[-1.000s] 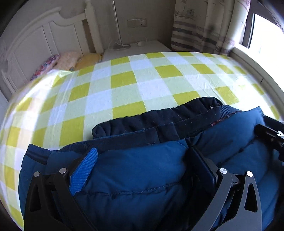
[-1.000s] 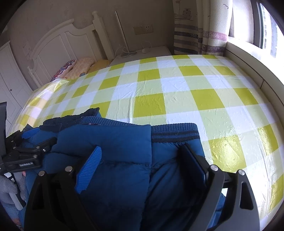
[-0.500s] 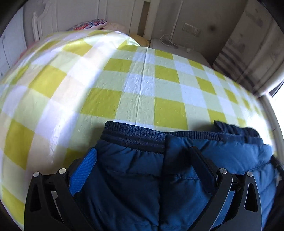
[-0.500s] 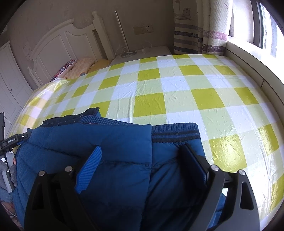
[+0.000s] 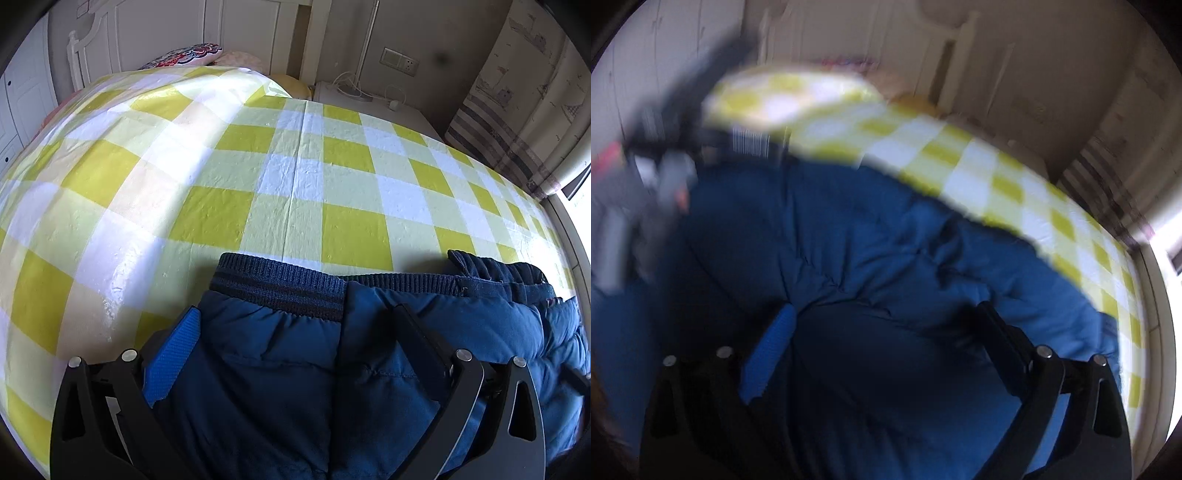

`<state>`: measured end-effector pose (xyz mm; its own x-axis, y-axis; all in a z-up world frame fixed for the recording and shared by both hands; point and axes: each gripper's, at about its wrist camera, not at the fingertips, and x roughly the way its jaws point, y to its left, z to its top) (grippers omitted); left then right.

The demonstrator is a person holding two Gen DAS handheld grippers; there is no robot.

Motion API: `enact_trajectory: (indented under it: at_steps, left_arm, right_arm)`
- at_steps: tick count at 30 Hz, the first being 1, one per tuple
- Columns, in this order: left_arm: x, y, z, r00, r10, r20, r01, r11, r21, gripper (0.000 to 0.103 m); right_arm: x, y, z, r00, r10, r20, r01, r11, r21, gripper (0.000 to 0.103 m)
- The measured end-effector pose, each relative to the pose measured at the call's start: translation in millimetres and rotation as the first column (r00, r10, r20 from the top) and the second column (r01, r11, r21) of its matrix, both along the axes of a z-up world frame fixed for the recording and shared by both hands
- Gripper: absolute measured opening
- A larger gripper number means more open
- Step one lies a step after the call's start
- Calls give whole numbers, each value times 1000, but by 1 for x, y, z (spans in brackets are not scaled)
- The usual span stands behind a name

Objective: Fold large clothes

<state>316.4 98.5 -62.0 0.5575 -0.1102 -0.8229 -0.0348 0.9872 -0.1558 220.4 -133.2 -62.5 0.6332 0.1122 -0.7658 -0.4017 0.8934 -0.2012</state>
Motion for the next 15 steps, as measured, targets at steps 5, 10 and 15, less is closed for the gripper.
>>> enact_trajectory:
  at_steps: [5, 10, 15]
  left_arm:
    - [0, 1, 0, 1000, 2, 1, -2, 1000, -1, 99]
    - [0, 2, 0, 1000, 3, 4, -3, 1000, -11, 99]
    - [-1, 2, 1, 1000, 7, 10, -7, 1000, -3, 99]
  right_arm:
    - [2, -42, 17, 996, -86, -22, 88, 989, 116, 100]
    - [-4, -144, 27, 933, -360, -4, 356, 919, 168, 100]
    - [-1, -210, 0, 900, -409, -148, 434, 822, 368, 100]
